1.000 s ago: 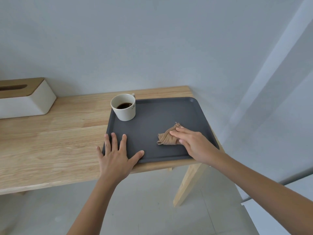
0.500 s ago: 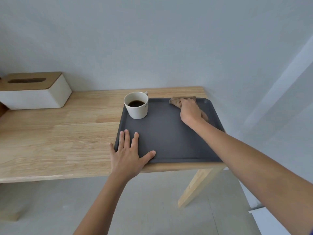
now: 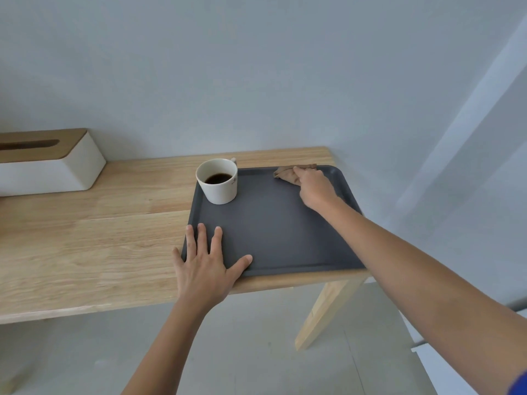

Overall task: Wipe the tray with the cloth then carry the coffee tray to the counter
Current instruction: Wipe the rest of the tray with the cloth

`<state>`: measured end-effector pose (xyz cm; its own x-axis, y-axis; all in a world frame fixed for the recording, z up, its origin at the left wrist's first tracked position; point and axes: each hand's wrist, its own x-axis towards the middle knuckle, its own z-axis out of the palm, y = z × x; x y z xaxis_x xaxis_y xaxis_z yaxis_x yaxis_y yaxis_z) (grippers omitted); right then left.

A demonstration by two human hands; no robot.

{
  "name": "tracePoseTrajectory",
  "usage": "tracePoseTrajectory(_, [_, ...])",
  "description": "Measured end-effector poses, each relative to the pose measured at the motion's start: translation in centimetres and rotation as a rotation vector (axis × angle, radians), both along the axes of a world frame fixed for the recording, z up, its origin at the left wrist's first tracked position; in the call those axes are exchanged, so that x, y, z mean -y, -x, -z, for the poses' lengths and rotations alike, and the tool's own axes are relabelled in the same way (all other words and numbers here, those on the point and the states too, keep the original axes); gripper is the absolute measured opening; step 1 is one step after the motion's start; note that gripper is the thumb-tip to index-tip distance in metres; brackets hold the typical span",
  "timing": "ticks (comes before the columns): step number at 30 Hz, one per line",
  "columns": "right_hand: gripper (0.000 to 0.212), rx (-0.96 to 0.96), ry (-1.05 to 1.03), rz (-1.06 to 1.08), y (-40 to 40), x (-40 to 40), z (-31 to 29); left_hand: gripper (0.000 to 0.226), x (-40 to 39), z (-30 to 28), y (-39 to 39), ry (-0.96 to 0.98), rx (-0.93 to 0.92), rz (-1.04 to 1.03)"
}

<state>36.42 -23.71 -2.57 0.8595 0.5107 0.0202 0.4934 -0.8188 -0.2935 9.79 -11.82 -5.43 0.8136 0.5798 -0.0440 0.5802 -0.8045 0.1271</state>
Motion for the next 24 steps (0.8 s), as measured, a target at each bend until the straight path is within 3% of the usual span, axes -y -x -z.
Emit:
tracePoseTrajectory(5, [0.059,0.007,0.035,0.095,-0.3,2.1,-0.8,0.101,-0.1,0.1,0.1,-0.001,0.026,-0.01])
tracePoseTrajectory(9, [0.056,-0.074,-0.045,-0.078,2.9,4.0,-1.3,0.097,0.2,0.0,0.0,-0.011,0.028,-0.007])
tracePoseTrajectory(16, [0.05,-0.001,-0.096,-0.292,11.0,10.1,0.9,0.092,0.0,-0.2,0.2,-0.019,0.022,-0.005])
tracePoseTrajectory(20, [0.042,-0.046,-0.184,-0.304,9.4,10.0,0.5,0.092,-0.1,-0.3,0.3,-0.021,0.001,0.016])
tracePoseTrajectory(24, [0.05,0.0,-0.117,-0.136,4.3,6.8,0.3,0.099,-0.2,-0.4,0.3,-0.01,-0.014,0.029])
